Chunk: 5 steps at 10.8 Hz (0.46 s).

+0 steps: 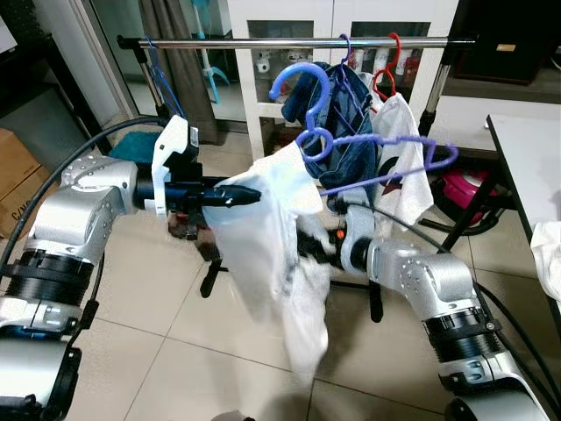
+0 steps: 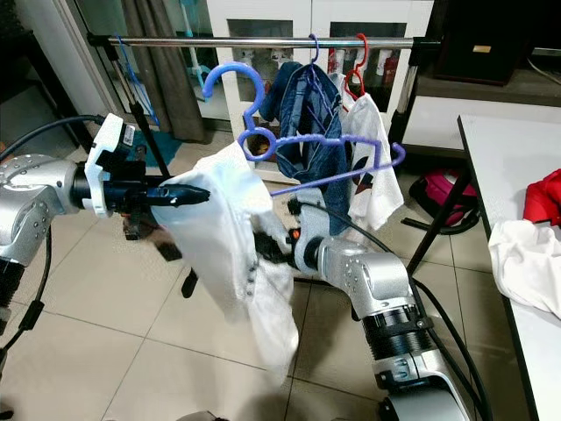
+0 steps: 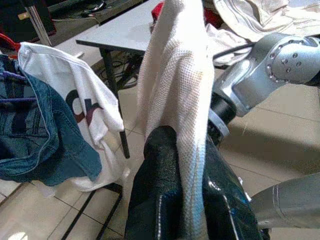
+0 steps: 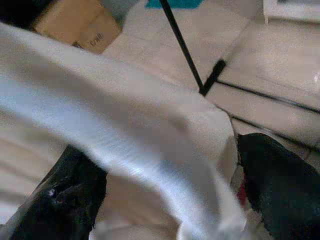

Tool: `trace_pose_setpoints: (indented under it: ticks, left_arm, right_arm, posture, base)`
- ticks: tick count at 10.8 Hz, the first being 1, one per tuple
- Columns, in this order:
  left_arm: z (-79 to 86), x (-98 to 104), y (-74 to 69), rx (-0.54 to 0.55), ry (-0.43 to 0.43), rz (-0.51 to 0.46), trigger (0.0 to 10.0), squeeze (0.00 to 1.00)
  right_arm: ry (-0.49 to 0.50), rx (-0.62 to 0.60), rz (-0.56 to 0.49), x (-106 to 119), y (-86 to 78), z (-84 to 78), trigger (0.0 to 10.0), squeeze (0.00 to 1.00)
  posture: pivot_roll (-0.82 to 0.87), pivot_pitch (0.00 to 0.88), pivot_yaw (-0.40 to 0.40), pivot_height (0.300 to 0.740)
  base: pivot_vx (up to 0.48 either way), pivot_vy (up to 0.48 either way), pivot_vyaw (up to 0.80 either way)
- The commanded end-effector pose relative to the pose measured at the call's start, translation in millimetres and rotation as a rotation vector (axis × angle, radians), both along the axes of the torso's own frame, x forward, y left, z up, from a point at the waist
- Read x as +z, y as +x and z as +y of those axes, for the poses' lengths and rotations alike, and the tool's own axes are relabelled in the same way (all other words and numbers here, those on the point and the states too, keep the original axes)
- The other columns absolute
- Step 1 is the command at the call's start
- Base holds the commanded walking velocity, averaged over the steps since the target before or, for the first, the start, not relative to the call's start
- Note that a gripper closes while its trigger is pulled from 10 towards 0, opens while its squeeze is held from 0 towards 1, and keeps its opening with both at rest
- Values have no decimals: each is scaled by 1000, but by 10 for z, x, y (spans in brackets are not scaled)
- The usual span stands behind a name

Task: Hang hanger

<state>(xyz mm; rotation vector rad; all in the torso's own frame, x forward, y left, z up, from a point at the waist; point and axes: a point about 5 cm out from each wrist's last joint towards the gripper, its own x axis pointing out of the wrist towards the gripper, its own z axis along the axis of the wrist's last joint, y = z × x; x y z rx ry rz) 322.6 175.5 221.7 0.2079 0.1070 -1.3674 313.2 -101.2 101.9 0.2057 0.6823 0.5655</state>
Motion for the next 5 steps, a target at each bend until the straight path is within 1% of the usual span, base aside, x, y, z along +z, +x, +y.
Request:
trace_pose_setpoints:
  ticks: [1, 2, 3, 4, 5]
  left_arm:
    - [2, 115, -24, 1, -30, -37, 0, 0]
    - [-2, 134, -30, 2, -33, -41, 0, 0]
    - [6, 160, -33, 14, -36, -50, 0, 0]
    - [20, 182, -25, 26, -38, -58, 0, 0]
    - [31, 200, -24, 32, -39, -60, 0, 0]
  right_arm:
    - [0, 4, 16, 10, 26, -9, 10000, 0]
    - [1, 11, 33, -19, 21, -30, 10000, 0]
    - [1, 21, 60, -86, 7, -79, 4863, 0]
    - [-13, 29, 83, -173, -20, -145, 0, 0]
    - [-20, 36, 94, -237, -48, -193, 0, 0]
  posture:
    - [-110, 0, 126, 740]
    - [-110, 0, 126, 740]
    - [-108, 0, 121, 740]
    - [-107, 0, 120, 740]
    - [-107, 0, 120, 740]
  base:
    - [0, 0, 0]
    - [0, 0, 0]
    - [0, 0, 0]
    - [0, 0, 0]
    - [0, 0, 0]
